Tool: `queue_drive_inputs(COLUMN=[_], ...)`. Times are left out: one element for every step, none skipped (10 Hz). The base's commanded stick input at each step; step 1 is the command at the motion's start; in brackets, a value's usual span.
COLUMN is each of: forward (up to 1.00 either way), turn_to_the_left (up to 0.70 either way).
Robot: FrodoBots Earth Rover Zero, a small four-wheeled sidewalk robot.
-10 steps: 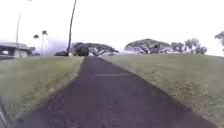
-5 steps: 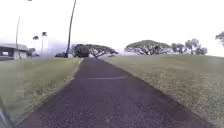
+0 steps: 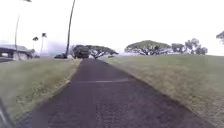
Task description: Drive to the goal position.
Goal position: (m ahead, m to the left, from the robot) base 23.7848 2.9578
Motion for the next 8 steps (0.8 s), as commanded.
queue_drive_inputs(forward=[0.70, 0.70, 0.70, 0.70, 0.70, 0.70, 0.70, 0.70], turn_to_the_left=[0.00, 0.00, 0.00, 0.00, 0.00, 0.00, 0.00, 0.00])
